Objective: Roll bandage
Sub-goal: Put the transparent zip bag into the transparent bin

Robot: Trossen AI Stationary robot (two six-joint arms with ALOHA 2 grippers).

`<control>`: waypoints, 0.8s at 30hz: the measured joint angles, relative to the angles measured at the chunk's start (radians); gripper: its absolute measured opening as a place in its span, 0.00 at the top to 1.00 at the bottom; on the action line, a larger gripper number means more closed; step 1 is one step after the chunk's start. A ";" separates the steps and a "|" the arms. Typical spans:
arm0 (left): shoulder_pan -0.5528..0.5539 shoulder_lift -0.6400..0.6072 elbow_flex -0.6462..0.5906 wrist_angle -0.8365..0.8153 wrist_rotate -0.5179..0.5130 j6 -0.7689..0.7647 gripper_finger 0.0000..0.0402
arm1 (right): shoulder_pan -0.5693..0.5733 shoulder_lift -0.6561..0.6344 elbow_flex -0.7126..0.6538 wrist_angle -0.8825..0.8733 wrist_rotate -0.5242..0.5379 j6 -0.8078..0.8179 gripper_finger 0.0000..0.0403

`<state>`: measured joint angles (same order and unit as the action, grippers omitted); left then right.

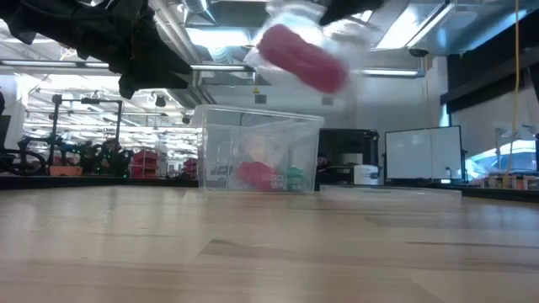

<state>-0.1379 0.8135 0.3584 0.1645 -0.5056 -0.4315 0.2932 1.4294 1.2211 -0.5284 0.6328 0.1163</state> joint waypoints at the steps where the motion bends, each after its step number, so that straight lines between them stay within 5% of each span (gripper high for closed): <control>1: 0.000 0.000 0.000 0.000 0.000 0.004 0.59 | -0.049 -0.010 0.021 0.017 -0.040 -0.029 0.99; 7: 0.000 0.000 0.000 -0.005 0.000 0.004 0.59 | -0.303 0.014 0.089 0.324 -0.308 -0.147 0.99; 14: 0.000 0.000 0.000 -0.006 0.000 -0.056 0.59 | -0.489 0.184 0.088 0.690 -0.528 -0.125 0.99; 24: 0.000 0.000 0.000 -0.016 0.000 -0.088 0.59 | -0.560 0.383 0.087 0.631 -0.555 0.071 0.99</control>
<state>-0.1379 0.8135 0.3584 0.1487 -0.5060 -0.5194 -0.2666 1.8123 1.3079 0.1023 0.0780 0.1874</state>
